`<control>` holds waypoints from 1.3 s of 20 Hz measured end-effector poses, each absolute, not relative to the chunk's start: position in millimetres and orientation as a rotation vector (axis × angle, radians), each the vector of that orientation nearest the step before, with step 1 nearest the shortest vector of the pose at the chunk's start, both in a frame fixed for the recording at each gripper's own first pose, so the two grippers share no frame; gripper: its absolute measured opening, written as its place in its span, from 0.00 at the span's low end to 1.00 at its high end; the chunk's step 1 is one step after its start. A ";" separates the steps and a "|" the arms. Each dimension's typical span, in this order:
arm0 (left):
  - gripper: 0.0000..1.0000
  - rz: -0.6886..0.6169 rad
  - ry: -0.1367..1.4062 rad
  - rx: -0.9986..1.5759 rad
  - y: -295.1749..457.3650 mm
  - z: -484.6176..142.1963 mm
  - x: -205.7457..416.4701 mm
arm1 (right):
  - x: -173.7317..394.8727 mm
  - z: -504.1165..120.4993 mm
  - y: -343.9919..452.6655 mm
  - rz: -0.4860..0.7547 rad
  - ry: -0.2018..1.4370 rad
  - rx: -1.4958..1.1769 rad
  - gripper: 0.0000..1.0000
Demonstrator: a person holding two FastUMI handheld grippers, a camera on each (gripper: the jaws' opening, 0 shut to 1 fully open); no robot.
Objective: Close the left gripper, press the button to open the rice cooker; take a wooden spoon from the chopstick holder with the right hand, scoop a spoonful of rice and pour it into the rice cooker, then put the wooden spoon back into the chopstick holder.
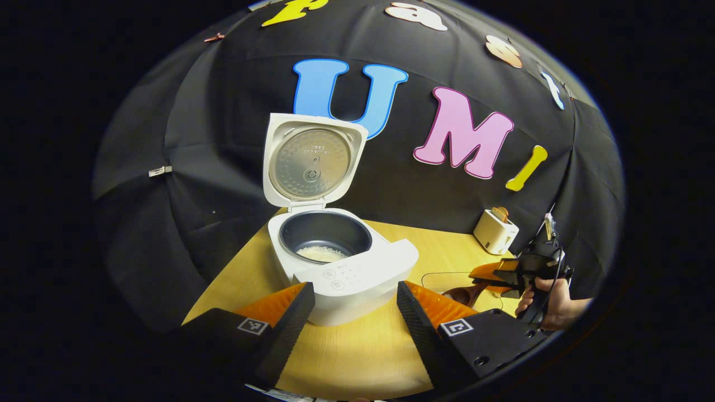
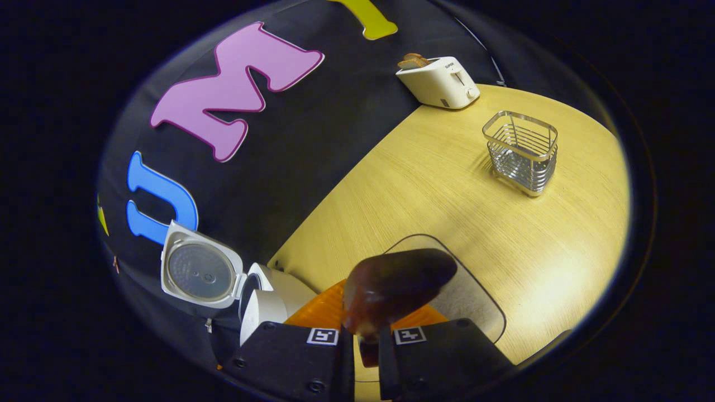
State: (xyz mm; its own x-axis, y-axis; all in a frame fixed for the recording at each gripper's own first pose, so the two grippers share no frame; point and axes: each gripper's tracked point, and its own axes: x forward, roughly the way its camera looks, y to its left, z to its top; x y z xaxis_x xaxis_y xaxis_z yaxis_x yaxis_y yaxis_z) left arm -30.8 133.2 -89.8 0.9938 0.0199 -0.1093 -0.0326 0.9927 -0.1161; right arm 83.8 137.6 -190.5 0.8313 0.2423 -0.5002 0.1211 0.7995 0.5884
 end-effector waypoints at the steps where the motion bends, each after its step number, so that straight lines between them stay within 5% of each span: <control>1: 0.92 0.028 0.109 -0.119 133.7 -89.3 -31.5 | 84.6 -183.6 133.3 0.058 0.583 0.674 0.22; 26: 0.95 0.131 0.096 -0.196 162.1 -98.7 -70.7 | 115.7 -35.0 217.2 0.233 0.500 0.847 0.21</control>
State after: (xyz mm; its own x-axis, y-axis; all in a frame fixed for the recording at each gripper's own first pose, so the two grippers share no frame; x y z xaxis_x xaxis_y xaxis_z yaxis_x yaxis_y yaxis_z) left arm -70.7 162.1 -98.7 0.9869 0.1202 -0.1076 -0.1389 0.9723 -0.1878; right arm 115.7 217.2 -35.0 0.8605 0.3892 -0.3289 -0.0007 0.6463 0.7631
